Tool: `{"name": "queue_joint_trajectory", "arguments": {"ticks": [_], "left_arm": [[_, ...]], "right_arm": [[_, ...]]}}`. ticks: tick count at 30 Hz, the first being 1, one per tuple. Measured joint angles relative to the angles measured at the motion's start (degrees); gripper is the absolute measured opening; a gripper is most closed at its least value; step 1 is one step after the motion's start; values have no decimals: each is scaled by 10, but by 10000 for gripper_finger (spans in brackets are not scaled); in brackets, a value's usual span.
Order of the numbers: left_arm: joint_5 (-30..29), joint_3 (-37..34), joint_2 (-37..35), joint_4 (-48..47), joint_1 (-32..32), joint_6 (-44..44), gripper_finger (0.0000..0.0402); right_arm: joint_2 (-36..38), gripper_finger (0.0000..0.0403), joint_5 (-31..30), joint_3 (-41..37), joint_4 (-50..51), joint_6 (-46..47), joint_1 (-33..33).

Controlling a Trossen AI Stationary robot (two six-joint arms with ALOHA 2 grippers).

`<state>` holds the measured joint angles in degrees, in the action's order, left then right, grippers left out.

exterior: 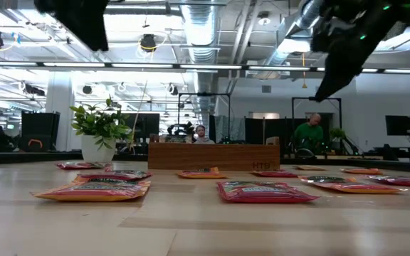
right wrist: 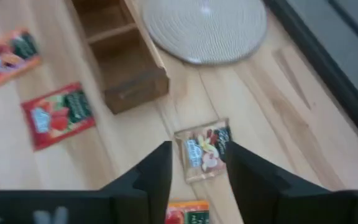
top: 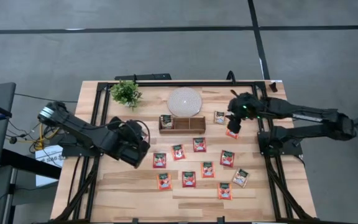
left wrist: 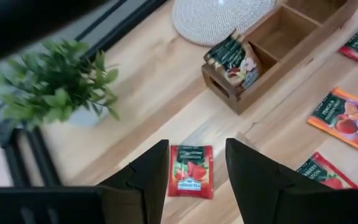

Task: Pick & Place Tea
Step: Put the brown tea bag into the left of the wooden organizer

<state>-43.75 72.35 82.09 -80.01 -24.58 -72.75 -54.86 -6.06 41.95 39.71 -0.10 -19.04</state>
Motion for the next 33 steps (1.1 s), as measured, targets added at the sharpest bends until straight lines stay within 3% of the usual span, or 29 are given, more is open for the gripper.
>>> {"name": "queue_joint_trajectory", "arguments": {"ticks": [6,20,33], "left_arm": [[5,-99,-46,44,0,-3,151],[20,-262,-169,208,3,45,151],[42,-306,-211,245,30,97,151]], "right_arm": [[-103,175,26,39,-12,-19,-54],[-315,152,51,148,47,-21,-122],[-409,141,62,151,79,1,-147]]}}
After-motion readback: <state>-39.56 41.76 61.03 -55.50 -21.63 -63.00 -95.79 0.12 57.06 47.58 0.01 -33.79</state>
